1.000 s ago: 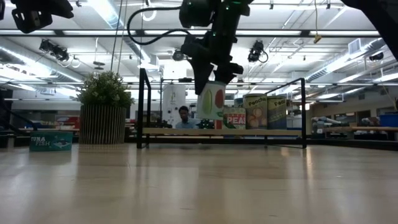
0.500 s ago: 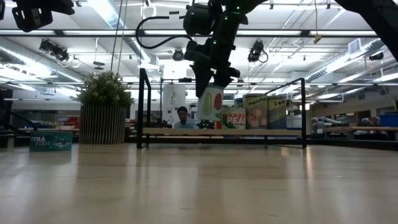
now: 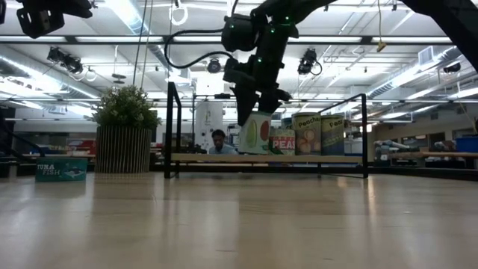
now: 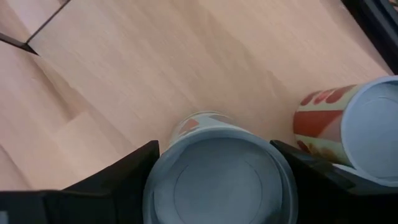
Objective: Pick and place cans onto a shelf
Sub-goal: Put the canned mixed vegetables on the shelf
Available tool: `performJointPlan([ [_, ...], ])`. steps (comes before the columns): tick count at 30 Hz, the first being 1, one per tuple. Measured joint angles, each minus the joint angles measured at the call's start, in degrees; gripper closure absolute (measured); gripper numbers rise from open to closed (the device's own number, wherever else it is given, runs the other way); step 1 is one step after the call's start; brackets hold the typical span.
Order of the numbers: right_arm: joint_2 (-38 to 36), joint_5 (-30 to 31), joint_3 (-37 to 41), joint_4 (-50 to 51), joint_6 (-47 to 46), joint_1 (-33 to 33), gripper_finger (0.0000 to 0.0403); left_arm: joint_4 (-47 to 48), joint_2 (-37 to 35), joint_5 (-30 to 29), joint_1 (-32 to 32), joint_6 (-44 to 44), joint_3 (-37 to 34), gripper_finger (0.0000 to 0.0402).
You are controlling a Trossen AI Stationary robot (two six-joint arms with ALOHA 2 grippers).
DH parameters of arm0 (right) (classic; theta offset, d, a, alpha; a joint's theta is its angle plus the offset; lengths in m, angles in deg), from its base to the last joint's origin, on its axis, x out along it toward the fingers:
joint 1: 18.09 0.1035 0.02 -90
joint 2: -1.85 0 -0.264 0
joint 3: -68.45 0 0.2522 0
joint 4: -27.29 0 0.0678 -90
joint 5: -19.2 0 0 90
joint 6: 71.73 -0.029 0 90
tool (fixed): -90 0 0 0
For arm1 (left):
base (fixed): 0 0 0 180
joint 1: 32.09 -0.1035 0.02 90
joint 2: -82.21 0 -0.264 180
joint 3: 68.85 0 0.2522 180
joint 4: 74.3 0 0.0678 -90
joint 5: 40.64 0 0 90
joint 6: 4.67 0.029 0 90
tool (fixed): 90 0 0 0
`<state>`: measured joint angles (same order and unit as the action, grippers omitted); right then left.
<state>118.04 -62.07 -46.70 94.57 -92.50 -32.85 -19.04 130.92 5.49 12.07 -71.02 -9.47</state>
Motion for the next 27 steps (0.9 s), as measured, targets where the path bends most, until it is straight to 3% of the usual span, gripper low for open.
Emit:
performJointPlan([
  [15, -0.01, 2.35, -0.02, -1.53, 5.54, -0.12, 0.0030, -0.50, 0.02, -0.02, 0.00, -0.12, 0.00, 0.0351],
  [27, -0.01, 7.35, -0.07, -1.14, 3.85, -0.12, 0.0029, -1.07, 0.02, -0.02, 0.00, -0.50, 0.00, 0.0351],
])
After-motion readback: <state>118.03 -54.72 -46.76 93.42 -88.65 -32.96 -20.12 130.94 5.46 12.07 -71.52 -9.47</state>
